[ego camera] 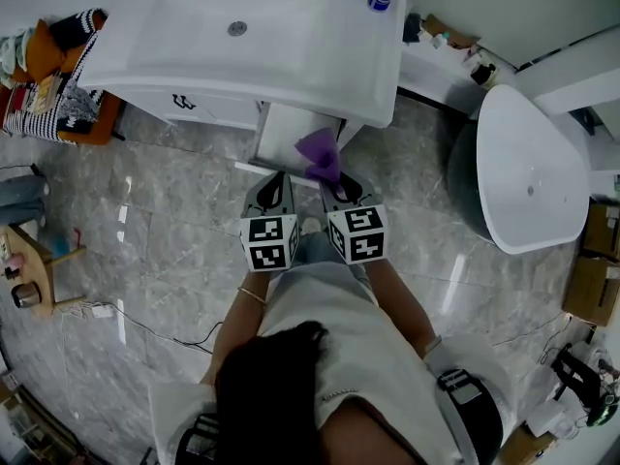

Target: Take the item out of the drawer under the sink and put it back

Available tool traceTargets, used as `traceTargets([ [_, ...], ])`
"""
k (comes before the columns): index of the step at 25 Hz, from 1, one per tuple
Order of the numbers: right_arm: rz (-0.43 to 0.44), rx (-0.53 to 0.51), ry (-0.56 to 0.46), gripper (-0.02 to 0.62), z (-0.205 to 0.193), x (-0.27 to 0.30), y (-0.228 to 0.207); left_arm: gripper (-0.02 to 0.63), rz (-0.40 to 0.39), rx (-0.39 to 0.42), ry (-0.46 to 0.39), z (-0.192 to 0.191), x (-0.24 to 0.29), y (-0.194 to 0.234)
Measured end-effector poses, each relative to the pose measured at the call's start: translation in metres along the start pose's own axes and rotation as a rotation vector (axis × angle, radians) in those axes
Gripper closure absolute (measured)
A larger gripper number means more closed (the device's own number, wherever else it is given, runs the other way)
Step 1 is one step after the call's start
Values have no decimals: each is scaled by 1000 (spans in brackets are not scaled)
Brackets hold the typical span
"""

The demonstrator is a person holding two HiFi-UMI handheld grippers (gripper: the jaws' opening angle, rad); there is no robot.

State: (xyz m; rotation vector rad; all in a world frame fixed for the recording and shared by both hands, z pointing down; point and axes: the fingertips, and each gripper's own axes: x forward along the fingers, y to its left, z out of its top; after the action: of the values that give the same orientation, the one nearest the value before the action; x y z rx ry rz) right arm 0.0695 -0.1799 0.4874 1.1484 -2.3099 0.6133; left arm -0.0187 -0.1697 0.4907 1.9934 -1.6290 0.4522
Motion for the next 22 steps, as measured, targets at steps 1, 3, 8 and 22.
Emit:
traceTargets([
  [1, 3, 2, 3, 499, 0, 1, 1, 601, 0, 1, 2, 0, 1, 1],
  [3, 10, 4, 7, 499, 1, 4, 5, 601, 1, -1, 3, 2, 2, 5],
  [8, 15, -5, 20, 499, 2, 15, 10, 601, -9, 2, 8, 5, 12, 14],
  [22, -20, 12, 126, 499, -10, 63, 1, 601, -48, -24, 115, -16, 51, 32],
])
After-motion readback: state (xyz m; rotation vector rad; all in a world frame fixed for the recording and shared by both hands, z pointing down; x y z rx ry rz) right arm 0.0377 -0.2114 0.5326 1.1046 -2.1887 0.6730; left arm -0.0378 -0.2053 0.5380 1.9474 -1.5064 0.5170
